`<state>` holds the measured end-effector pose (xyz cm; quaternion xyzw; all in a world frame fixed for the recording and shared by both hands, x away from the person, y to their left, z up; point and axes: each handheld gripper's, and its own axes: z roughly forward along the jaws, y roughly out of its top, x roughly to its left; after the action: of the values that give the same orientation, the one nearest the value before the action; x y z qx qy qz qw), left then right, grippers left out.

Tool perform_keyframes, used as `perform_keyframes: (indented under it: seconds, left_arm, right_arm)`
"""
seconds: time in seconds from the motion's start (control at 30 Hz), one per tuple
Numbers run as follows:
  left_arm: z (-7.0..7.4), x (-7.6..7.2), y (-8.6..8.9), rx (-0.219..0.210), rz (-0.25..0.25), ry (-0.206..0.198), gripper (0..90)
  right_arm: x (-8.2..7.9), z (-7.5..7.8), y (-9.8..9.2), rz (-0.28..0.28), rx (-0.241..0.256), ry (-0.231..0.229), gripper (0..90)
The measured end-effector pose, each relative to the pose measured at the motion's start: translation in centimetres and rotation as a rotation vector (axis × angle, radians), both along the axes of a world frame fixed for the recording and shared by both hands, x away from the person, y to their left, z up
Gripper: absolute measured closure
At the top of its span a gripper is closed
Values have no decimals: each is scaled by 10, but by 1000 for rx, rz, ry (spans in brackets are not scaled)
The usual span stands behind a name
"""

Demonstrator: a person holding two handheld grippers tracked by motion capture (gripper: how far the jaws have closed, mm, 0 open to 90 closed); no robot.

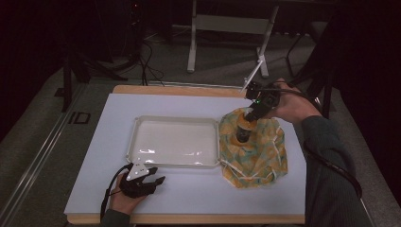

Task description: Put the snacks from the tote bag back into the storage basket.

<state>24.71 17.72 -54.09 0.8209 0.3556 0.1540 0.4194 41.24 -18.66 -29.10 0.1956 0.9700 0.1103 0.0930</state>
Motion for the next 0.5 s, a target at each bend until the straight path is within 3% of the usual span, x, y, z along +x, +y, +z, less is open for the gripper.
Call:
perform_keyframes:
  seconds: [0.5]
  left_arm:
    - [0, 0, 0, 0, -1, 1, 518]
  right_arm:
    - [0, 1, 17, 26, 21, -9, 588]
